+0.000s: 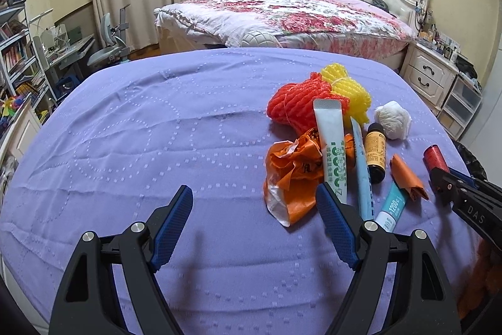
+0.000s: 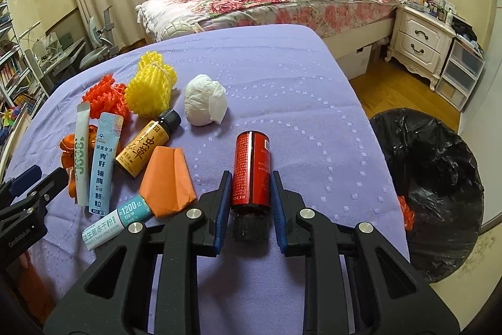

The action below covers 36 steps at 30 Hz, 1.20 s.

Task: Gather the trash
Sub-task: 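Hold the red can in the right gripper while the left gripper grasps the orange wrapper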

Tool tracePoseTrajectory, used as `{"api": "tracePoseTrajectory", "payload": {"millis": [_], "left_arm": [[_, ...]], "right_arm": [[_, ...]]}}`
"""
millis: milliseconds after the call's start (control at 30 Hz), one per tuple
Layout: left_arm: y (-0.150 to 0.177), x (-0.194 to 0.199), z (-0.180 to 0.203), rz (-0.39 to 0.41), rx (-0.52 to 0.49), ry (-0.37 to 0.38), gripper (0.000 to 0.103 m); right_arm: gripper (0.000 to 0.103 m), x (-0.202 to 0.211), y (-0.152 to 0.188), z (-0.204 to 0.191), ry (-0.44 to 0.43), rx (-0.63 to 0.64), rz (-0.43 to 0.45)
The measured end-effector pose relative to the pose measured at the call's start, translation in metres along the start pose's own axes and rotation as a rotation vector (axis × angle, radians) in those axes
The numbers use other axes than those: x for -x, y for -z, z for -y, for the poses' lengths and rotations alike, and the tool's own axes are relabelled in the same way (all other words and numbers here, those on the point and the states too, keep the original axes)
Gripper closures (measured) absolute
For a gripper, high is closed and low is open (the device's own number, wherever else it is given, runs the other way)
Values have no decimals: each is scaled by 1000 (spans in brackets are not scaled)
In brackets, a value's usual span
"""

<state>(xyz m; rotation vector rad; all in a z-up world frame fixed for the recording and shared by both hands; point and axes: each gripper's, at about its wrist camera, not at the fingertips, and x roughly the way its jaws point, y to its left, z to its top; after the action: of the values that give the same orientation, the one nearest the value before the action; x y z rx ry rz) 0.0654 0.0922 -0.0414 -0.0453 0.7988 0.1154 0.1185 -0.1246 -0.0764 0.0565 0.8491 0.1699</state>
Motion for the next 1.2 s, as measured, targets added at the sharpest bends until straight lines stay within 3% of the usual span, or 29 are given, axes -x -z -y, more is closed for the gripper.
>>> {"api": "tracePoseTrajectory", "payload": {"millis": [167, 333, 600, 833, 900, 1200], "left_arm": [[-1, 7, 7, 19, 2, 23, 25], [-3, 11, 20, 26, -13, 42, 32], [-11, 1, 42, 31, -61, 20, 46], [-13, -16, 51, -2, -90, 5, 50], [-12, -18, 51, -6, -88, 8, 61], [-6, -13, 44, -5, -65, 70, 79]], "right_arm": [[79, 4, 3, 7, 14, -9, -1], [79, 9, 9, 14, 18, -17, 2], [79, 10, 11, 15, 10, -9, 7], [79, 9, 12, 14, 3, -6, 3], [79, 9, 12, 14, 3, -5, 2], [80, 9, 12, 12, 12, 2, 3]]}}
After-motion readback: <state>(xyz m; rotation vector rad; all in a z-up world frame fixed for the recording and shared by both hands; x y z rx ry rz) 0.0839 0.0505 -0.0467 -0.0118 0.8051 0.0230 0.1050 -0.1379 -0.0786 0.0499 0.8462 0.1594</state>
